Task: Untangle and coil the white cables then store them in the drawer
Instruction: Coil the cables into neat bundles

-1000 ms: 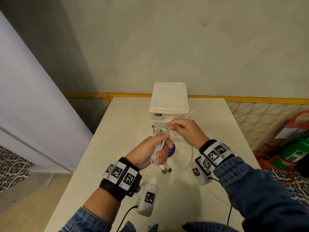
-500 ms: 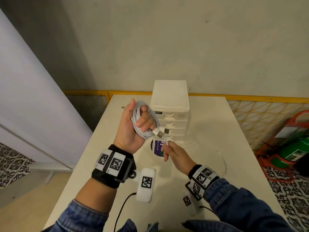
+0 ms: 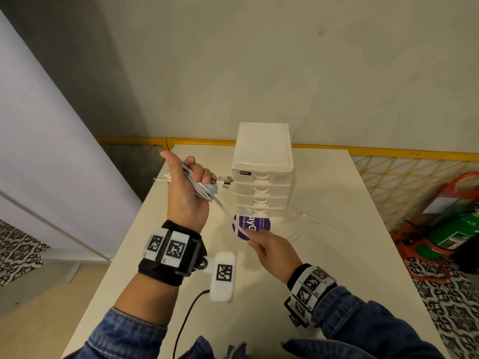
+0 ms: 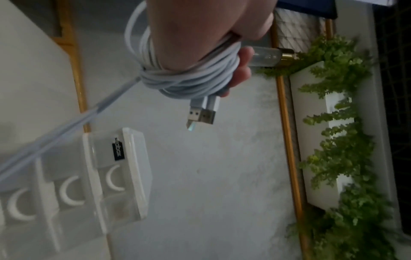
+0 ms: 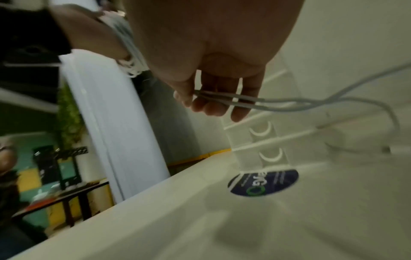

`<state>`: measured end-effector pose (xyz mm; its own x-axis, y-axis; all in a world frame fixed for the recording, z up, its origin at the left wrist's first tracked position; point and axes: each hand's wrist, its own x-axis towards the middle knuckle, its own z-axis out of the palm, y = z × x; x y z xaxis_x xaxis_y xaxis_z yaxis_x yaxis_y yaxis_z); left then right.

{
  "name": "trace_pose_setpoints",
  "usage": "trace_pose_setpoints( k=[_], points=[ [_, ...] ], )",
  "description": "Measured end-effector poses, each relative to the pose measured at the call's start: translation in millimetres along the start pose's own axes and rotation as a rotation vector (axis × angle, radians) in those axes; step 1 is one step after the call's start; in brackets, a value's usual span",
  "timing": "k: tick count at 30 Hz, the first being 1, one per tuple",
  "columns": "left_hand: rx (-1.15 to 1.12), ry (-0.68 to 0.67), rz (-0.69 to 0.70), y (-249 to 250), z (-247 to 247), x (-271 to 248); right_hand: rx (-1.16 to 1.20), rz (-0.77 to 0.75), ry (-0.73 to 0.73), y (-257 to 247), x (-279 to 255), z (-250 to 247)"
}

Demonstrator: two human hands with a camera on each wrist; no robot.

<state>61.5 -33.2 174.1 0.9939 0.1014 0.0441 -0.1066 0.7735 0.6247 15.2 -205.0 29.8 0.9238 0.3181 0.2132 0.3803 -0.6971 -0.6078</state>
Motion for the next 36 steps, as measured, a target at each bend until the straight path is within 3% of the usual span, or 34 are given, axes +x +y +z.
trace_pose_setpoints(
  k=[5, 9, 12, 15, 17, 20, 24, 30, 36],
  points=[
    [0.311, 0.108, 0.189, -6, -15, 0, -0.094, -0.281, 0.037, -24, 5, -15],
    [0.784, 0.07, 0.233, -16, -24, -4, -0.116, -0.419, 0.066, -44, 17, -38],
    [1.077, -0.096, 0.109, -29, -28, -12, -0.096, -0.462, 0.131, -60, 25, -58],
    [1.182, -0.314, -0.205, -36, -29, -20, -0.025, -0.28, 0.188, -64, 34, -80],
    [1.093, -0.482, -0.385, -39, -30, -22, 0.026, -0.165, 0.164, -57, 38, -88],
    [1.018, -0.603, -0.479, -37, -26, -23, 0.066, -0.182, 0.091, -46, 42, -92],
    [0.938, -0.602, -0.597, -35, -26, -24, 0.132, -0.255, 0.096, -27, 49, -94],
    [0.452, -0.627, -0.752, -36, -27, -23, 0.26, -0.154, 0.143, -13, 44, -70],
    [0.047, -0.665, -0.682, -22, -18, -13, 0.302, 0.024, 0.117, 4, 18, -41]
  ],
)
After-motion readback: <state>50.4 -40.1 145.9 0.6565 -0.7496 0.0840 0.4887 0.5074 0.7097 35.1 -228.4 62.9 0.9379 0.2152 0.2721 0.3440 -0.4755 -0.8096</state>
